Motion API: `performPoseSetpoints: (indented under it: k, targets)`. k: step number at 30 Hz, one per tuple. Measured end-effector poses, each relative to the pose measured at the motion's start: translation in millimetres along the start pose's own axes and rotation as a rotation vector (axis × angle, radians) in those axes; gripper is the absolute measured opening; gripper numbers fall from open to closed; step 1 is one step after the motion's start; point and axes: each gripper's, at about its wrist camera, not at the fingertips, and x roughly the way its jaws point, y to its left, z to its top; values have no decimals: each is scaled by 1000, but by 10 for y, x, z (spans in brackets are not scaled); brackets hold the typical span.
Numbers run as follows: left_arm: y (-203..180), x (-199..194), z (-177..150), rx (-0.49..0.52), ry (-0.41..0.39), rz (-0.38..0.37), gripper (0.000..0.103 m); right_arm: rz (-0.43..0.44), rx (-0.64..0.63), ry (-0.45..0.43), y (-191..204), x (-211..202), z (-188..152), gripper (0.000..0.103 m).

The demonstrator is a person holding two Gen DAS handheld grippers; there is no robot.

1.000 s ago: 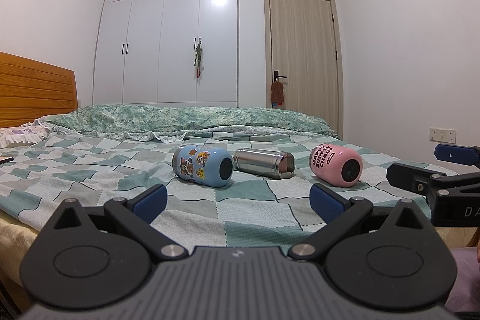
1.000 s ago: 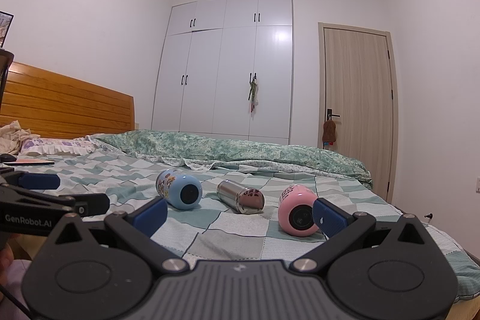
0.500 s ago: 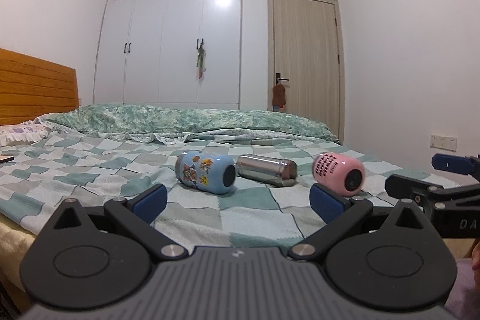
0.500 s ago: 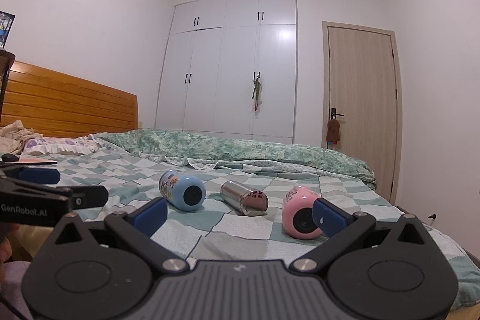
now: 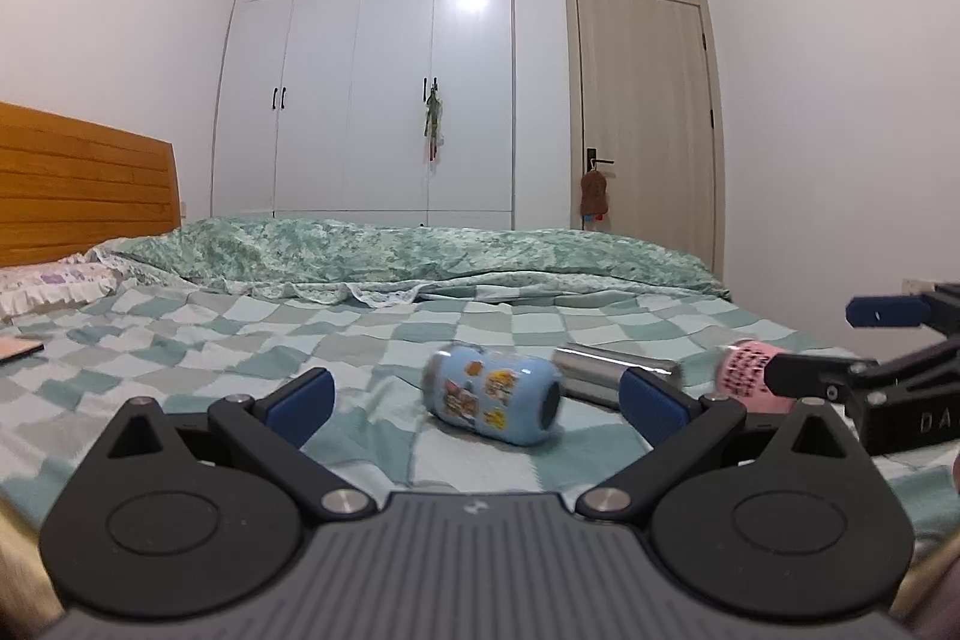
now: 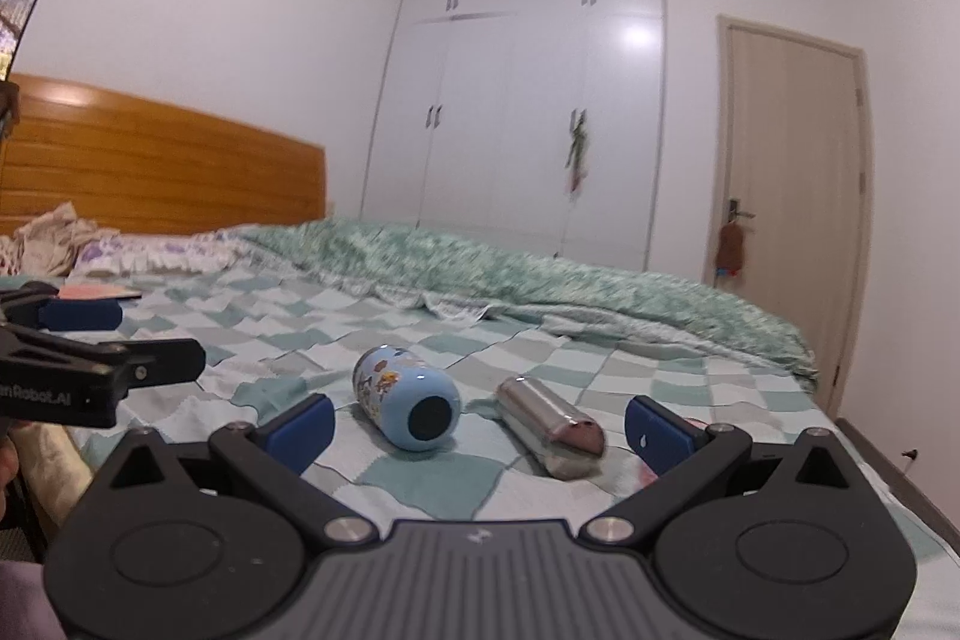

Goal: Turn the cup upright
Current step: 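Move the right tool toward the light-blue tumbler lying on its side, then close the right gripper around the blue tumbler's body and lift it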

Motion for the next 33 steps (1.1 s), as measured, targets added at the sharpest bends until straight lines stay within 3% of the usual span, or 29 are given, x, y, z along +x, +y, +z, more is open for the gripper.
performPoseSetpoints:
  k: [13,25,33]
  targets:
    - [546,881,60,14,69,-19,103,112,-103,167,262,1431,503,103]
    - [843,1547,-84,82,159,0,103,205,-168,373,383,2643,530,103]
    - [958,1848,-169,48,244,-30,103,256,-185,470,473,3165,495,103]
